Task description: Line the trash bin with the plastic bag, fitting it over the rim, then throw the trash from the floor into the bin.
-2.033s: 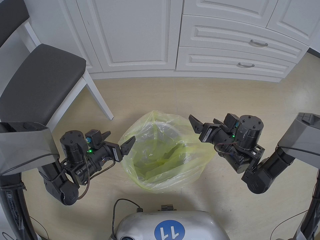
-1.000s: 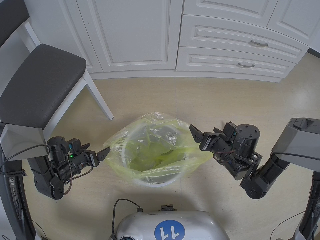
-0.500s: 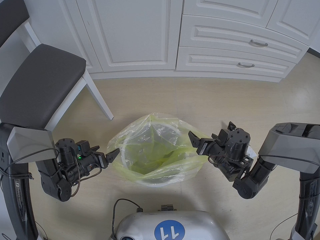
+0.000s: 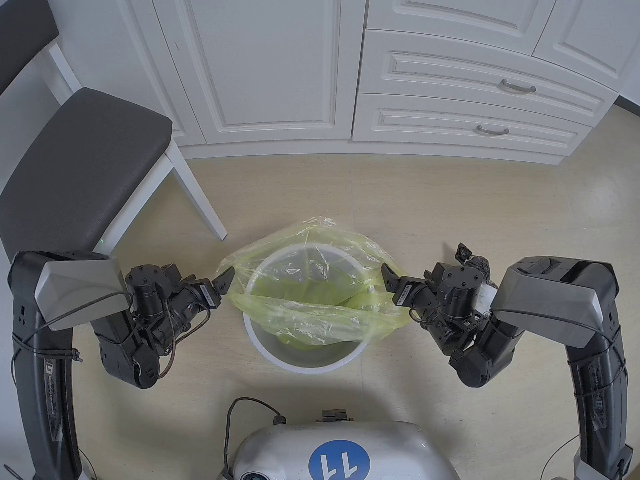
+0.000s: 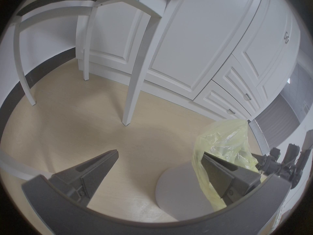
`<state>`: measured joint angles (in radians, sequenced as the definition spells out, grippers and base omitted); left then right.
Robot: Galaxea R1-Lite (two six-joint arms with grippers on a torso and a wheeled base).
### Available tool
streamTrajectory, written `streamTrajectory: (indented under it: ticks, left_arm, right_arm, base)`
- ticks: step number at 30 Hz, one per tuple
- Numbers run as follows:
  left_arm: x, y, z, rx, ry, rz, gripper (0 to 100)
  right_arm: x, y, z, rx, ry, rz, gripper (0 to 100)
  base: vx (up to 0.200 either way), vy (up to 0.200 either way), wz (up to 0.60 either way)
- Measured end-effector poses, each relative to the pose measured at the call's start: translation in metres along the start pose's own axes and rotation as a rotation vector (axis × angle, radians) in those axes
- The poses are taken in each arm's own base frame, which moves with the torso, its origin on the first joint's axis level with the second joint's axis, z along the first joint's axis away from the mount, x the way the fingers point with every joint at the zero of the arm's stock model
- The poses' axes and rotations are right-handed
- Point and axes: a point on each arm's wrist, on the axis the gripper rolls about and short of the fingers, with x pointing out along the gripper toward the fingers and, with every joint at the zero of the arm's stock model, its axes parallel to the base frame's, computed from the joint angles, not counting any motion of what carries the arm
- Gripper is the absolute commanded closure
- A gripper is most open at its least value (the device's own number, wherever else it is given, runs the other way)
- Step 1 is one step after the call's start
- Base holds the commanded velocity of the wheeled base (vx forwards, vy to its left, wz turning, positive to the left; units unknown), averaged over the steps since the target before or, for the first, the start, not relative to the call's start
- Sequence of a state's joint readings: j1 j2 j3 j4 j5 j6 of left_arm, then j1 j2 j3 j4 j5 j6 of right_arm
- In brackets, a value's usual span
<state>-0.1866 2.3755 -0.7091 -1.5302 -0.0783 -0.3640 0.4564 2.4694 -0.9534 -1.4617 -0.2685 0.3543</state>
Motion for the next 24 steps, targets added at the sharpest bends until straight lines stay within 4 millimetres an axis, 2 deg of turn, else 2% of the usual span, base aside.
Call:
streamTrajectory:
  ticks: [11,17,24]
  left_arm:
    - [0.014,0.003,-0.012,-0.02,-0.004,0.021,0]
    - [0.015,0.015,-0.02,-0.009,0.019,0.054,0]
    - [0.009,0.021,-0.023,0.051,0.047,0.072,0]
  right_arm:
    - [0.018,-0.009,-0.029,0.059,0.009,-0.014,0]
    - [0.018,-0.015,-0.045,0.04,0.07,-0.039,0]
    - [0.014,-0.018,-0.048,0.024,0.102,-0.053,0]
  base:
    - [0.0,0.0,0.0]
    - [0.0,0.0,0.0]
    - [0.0,0.0,0.0]
